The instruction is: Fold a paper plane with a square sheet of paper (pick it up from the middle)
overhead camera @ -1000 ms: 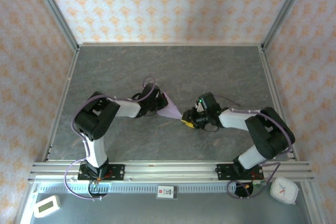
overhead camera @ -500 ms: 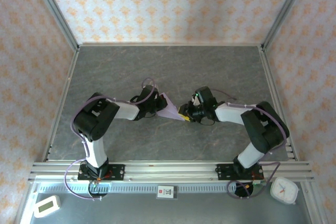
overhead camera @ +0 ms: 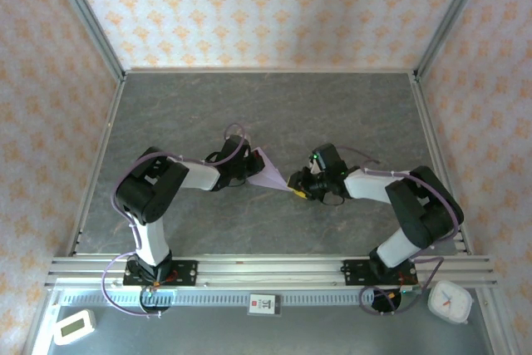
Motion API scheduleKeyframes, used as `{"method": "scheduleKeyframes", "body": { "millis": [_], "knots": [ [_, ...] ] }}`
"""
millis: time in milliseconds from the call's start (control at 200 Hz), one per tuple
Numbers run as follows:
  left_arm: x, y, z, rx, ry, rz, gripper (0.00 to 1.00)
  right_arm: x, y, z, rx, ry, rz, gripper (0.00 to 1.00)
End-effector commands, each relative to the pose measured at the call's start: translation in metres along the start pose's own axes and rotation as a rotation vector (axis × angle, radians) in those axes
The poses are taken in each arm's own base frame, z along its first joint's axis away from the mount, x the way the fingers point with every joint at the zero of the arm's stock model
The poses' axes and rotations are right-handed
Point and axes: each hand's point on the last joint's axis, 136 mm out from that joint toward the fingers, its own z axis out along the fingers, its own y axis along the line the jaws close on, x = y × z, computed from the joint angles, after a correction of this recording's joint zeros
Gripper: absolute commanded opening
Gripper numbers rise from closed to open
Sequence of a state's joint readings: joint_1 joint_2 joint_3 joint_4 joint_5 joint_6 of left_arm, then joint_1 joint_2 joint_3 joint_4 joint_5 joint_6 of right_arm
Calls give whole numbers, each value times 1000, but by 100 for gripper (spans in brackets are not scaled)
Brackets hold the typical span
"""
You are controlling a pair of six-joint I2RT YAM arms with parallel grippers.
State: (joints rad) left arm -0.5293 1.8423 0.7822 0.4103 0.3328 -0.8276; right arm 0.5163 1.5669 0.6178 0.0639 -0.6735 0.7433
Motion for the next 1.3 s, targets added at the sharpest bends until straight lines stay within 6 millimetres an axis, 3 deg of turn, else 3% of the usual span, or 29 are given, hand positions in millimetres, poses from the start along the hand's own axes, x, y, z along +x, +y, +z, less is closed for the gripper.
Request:
{"method": "scheduleKeyframes", "body": {
  "millis": [0,350,505,611,736,781,926,1006,1106,1211,1296],
  "knots": [
    [29,50,-1,-159,92,-3,0,4,2,8,17,27,-15,33],
    [30,51,0,-156,94,-7,0,-11,35,12,-40,22,-39,24],
    [30,51,0,-156,95,-6,0,-12,33,15,-35,20,-35,26],
    [29,50,1,-154,96,-7,0,-11,29,16,-28,18,-27,32],
    [29,50,1,-154,95,-8,0,-9,23,18,-18,20,-22,31],
    [29,51,1,-154,96,-9,0,-9,23,19,-17,22,-21,27],
    [24,45,0,-138,87,-17,0,-10,25,18,-24,22,-23,0],
    [9,32,-5,-100,54,-32,0,-14,32,10,-46,7,-23,0],
    [-31,9,-20,-38,-27,-71,0,-27,48,-12,-77,-44,-27,0],
    [-81,-16,-50,37,-150,-122,16,-48,64,-45,-71,-130,-37,0],
    [-110,-31,-72,79,-225,-149,36,-69,69,-74,-3,-216,-57,0]
  ]
}}
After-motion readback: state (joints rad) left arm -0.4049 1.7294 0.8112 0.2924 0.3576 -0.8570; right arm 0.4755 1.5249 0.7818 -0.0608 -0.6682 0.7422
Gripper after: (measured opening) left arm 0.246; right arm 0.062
